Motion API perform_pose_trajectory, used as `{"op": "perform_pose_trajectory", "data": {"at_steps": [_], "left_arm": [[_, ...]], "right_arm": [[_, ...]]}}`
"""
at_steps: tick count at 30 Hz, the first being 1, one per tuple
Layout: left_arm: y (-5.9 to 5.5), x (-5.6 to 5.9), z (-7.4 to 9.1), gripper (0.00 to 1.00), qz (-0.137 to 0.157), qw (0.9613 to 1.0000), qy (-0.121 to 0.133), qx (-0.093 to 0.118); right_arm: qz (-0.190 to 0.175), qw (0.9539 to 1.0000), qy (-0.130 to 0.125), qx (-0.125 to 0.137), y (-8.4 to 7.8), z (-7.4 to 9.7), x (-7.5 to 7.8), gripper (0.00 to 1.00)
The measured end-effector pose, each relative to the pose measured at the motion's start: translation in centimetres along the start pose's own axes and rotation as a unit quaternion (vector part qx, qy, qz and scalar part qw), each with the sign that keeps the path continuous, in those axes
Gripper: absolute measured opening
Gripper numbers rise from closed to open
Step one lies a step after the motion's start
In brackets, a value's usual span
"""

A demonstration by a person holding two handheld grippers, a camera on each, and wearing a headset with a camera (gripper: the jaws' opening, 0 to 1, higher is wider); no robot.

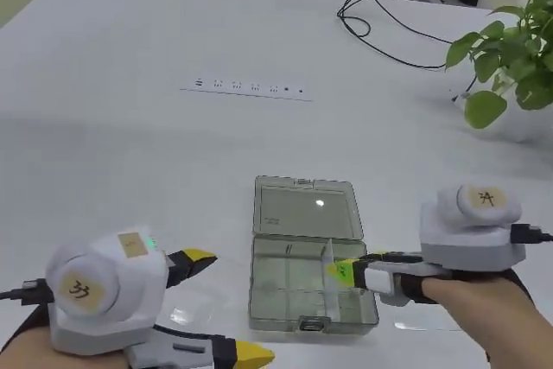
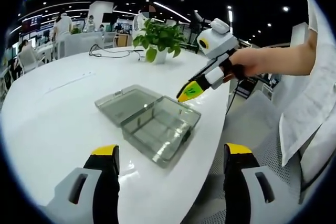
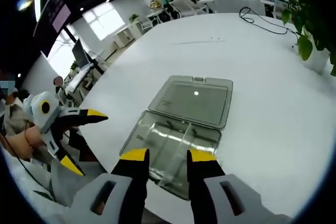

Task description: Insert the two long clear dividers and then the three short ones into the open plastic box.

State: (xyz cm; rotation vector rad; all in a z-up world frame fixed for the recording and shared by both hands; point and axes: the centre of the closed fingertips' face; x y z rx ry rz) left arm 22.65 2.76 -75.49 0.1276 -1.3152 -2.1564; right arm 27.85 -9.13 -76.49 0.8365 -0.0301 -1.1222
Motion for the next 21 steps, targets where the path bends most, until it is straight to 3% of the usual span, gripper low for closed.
{"op": "perform_pose_trajectory", "data": {"at_steps": [5, 11, 18, 21], "left_arm": [[-1.1, -1.5, 0.6, 0.79, 0.027, 0.9989, 0.035, -0.017], [-2.0, -2.8, 1.0, 0.78, 0.049, 0.9963, 0.064, -0.029], [-2.8, -4.1, 1.3, 0.75, 0.07, 0.9916, 0.098, -0.046], [-3.8, -4.7, 1.2, 0.73, 0.073, 0.9873, 0.119, -0.076]], "right_arm": [[0.025, 0.9991, 0.023, 0.025, 0.6, 1.4, -0.4, 0.35], [0.071, 0.9962, 0.041, 0.032, 0.5, 2.5, -0.4, 0.43], [0.142, 0.987, 0.065, 0.04, -0.3, 3.5, -0.6, 0.56], [0.158, 0.9837, 0.075, 0.044, -0.9, 4.1, -0.5, 0.59]]}}
Point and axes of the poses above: the centre of the closed fingertips' face, and the gripper's own axes: z roughly backward along the fingers, x roughly to its right, y roughly out of its top
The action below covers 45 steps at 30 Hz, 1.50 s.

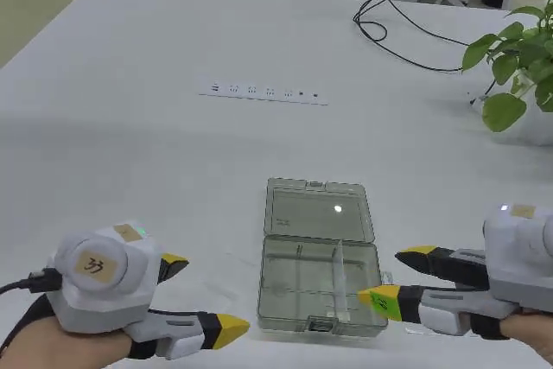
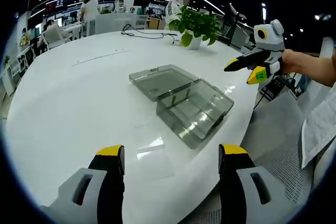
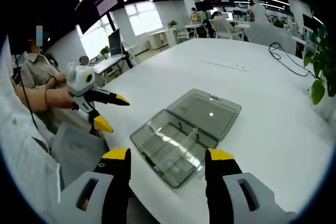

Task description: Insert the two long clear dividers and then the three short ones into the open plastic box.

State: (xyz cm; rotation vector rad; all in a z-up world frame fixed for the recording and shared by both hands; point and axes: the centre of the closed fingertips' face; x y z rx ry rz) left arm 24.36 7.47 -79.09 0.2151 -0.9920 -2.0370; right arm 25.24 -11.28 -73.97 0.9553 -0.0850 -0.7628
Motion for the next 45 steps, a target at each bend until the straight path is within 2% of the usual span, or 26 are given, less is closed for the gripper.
{"op": "perform_pose_trajectory", "data": {"at_steps": [1, 2, 5, 10, 12, 13, 14, 15, 19, 21, 22, 23, 27, 33, 38, 45], "left_arm": [[-0.4, -0.1, -0.1, 0.72, 0.006, 0.9999, 0.005, -0.01], [-0.3, -0.1, -0.3, 0.71, 0.0, 1.0, 0.005, -0.008], [-1.0, -0.5, -0.8, 0.68, -0.004, 0.9992, 0.022, -0.032], [-2.9, -1.3, -2.1, 0.63, -0.015, 0.9945, 0.047, -0.092], [-3.0, -1.3, -2.6, 0.62, -0.021, 0.9939, 0.05, -0.096], [-3.4, -1.5, -2.8, 0.61, -0.022, 0.9924, 0.055, -0.108], [-3.4, -1.5, -2.9, 0.59, -0.024, 0.9921, 0.057, -0.109], [-3.5, -1.8, -3.1, 0.58, -0.036, 0.9906, 0.063, -0.116], [-4.1, -1.9, -3.9, 0.55, -0.048, 0.9861, 0.073, -0.141], [-4.6, -2.1, -3.8, 0.54, -0.06, 0.9822, 0.079, -0.16], [-4.6, -2.1, -4.0, 0.54, -0.065, 0.9813, 0.08, -0.163], [-4.2, -2.0, -4.1, 0.53, -0.054, 0.9839, 0.08, -0.151], [-4.2, -2.3, -4.2, 0.52, -0.046, 0.9827, 0.086, -0.157], [-4.1, -2.9, -4.1, 0.45, -0.041, 0.9811, 0.089, -0.167], [-4.2, -3.4, -3.8, 0.36, -0.036, 0.9781, 0.091, -0.183], [-4.2, -3.5, -3.8, 0.32, -0.053, 0.9724, 0.074, -0.215]], "right_arm": [[0.002, 1.0, 0.002, 0.001, -0.1, 0.2, 0.0, 0.59], [0.003, 1.0, 0.004, 0.001, -0.3, 0.3, 0.0, 0.59], [0.01, 0.9999, 0.004, -0.001, -0.8, 0.8, 0.1, 0.59], [0.038, 0.9992, 0.012, 0.007, -1.5, 1.5, -0.1, 0.64], [0.042, 0.999, 0.013, 0.007, -1.9, 1.8, 0.0, 0.65], [0.042, 0.999, 0.014, 0.009, -1.9, 2.0, 0.1, 0.65], [0.041, 0.999, 0.014, 0.011, -2.0, 2.0, 0.1, 0.65], [0.04, 0.9991, 0.012, 0.012, -2.0, 2.1, 0.1, 0.64], [0.037, 0.9991, 0.009, 0.018, -2.2, 2.3, 0.1, 0.64], [0.035, 0.9991, 0.006, 0.022, -2.3, 2.3, 0.2, 0.64], [0.033, 0.9991, 0.005, 0.025, -2.2, 2.4, 0.2, 0.64], [0.03, 0.9992, 0.005, 0.027, -2.2, 2.4, 0.2, 0.63], [0.024, 0.9991, 0.001, 0.034, -2.2, 2.6, 0.2, 0.63], [0.02, 0.999, -0.005, 0.041, -2.0, 2.8, 0.3, 0.62], [0.017, 0.9987, -0.008, 0.048, -1.5, 2.9, 0.0, 0.61], [0.016, 0.9983, -0.013, 0.054, -1.4, 3.1, -0.2, 0.61]]}}
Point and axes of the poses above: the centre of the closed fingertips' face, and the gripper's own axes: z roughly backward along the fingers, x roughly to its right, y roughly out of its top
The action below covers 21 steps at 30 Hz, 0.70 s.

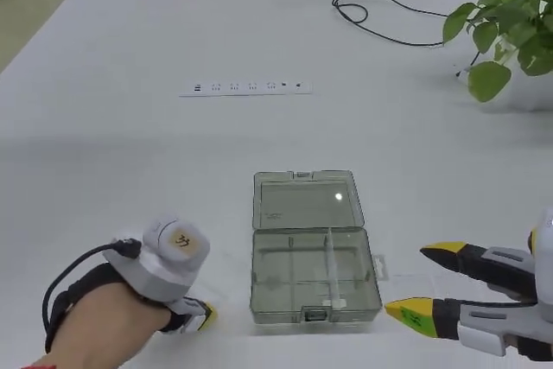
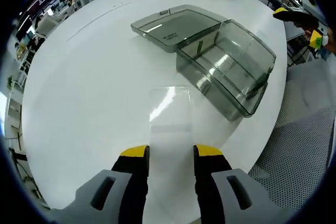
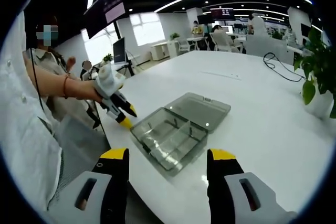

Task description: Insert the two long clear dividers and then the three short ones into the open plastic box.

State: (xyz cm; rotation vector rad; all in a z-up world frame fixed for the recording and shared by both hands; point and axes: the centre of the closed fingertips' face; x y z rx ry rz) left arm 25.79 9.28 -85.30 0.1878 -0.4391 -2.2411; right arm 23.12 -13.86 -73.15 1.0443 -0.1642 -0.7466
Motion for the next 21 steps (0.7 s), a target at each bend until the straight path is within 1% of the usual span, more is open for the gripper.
{"op": "perform_pose_trajectory", "data": {"at_steps": [5, 9, 14, 17, 20, 21], "left_arm": [[0.06, -0.01, 0.01, 0.32, 0.002, 0.9997, -0.011, -0.022], [0.01, -0.11, 0.07, 0.31, 0.005, 0.9994, -0.017, -0.03], [-0.01, -0.09, 0.11, 0.31, 0.005, 0.9991, -0.026, -0.034], [0.01, -0.13, 0.15, 0.31, 0.012, 0.9988, -0.031, -0.035], [0.01, 0.04, 0.23, 0.3, 0.019, 0.9986, -0.041, -0.028], [-0.05, 0.09, 0.25, 0.3, 0.018, 0.9986, -0.042, -0.026]], "right_arm": [[0.003, 1.0, -0.001, -0.002, -0.28, 0.27, 0.06, 0.61], [0.0, 1.0, -0.004, 0.0, -0.43, 0.55, 0.37, 0.61], [-0.001, 1.0, -0.007, 0.001, -0.52, 0.64, 0.4, 0.61], [-0.001, 1.0, -0.007, 0.001, -0.55, 0.64, 0.41, 0.61], [-0.001, 1.0, -0.007, 0.002, -0.63, 0.65, 0.44, 0.61], [-0.002, 1.0, -0.007, 0.002, -0.71, 0.66, 0.49, 0.61]]}}
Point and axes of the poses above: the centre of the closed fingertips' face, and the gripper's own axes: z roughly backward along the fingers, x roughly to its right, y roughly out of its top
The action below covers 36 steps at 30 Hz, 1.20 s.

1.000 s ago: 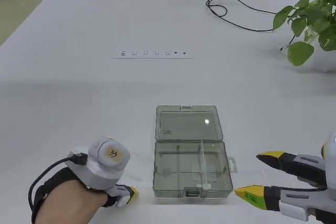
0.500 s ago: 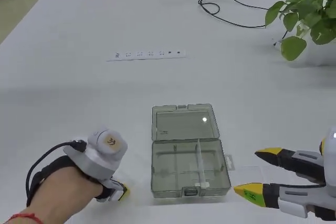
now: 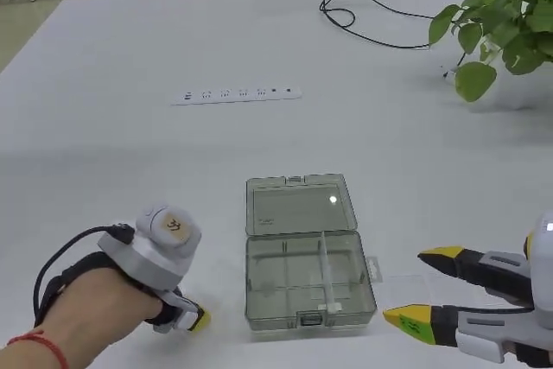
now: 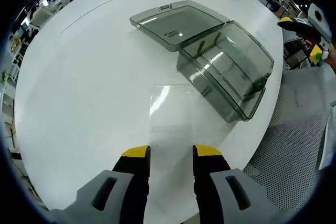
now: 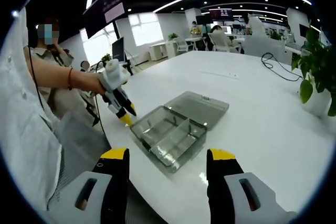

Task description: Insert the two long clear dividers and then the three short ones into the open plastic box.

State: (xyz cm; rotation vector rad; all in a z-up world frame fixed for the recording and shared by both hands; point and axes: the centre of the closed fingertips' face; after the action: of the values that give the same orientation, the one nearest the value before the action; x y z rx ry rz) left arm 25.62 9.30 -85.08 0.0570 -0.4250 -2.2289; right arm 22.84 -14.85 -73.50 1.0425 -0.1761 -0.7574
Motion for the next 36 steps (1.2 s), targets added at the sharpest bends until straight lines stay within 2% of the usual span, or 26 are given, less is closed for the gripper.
{"op": "perform_pose_trajectory", "data": {"at_steps": [6, 8, 11, 17, 24, 26, 29, 33, 36], "left_arm": [[0.1, 0.2, 0.1, 0.3, 0.017, 0.9997, -0.011, 0.017], [0.2, 0.6, 0.1, 0.3, 0.046, 0.9982, -0.027, 0.028], [0.1, 0.6, 0.3, 0.3, 0.072, 0.9962, -0.031, 0.036], [-0.4, 0.9, 0.5, 0.3, 0.107, 0.9916, -0.045, 0.057], [-0.8, 1.5, 1.2, 0.3, 0.155, 0.9817, -0.063, 0.09], [-0.8, 1.6, 1.5, 0.3, 0.161, 0.98, -0.065, 0.098], [-0.6, 2.0, 2.2, 0.3, 0.176, 0.9745, -0.074, 0.118], [-0.3, 2.3, 3.0, 0.3, 0.187, 0.9694, -0.081, 0.137], [0.3, 2.6, 3.9, 0.3, 0.195, 0.9642, -0.087, 0.157]], "right_arm": [[0.0, 1.0, 0.001, -0.002, -0.3, -0.1, 0.1, 0.61], [0.002, 1.0, 0.002, -0.003, -0.3, -0.1, 0.1, 0.61], [0.004, 1.0, 0.003, -0.004, -0.3, -0.2, 0.1, 0.61], [0.008, 0.9999, 0.007, -0.009, -0.2, -0.4, -0.1, 0.61], [0.014, 0.9998, 0.012, -0.012, 0.2, -0.8, -0.5, 0.61], [0.015, 0.9997, 0.014, -0.013, 0.3, -0.9, -0.7, 0.61], [0.016, 0.9997, 0.016, -0.012, 0.6, -1.0, -1.0, 0.61], [0.02, 0.9995, 0.02, -0.014, 1.0, -1.3, -1.3, 0.61], [0.022, 0.9994, 0.023, -0.014, 1.4, -1.6, -1.7, 0.6]]}}
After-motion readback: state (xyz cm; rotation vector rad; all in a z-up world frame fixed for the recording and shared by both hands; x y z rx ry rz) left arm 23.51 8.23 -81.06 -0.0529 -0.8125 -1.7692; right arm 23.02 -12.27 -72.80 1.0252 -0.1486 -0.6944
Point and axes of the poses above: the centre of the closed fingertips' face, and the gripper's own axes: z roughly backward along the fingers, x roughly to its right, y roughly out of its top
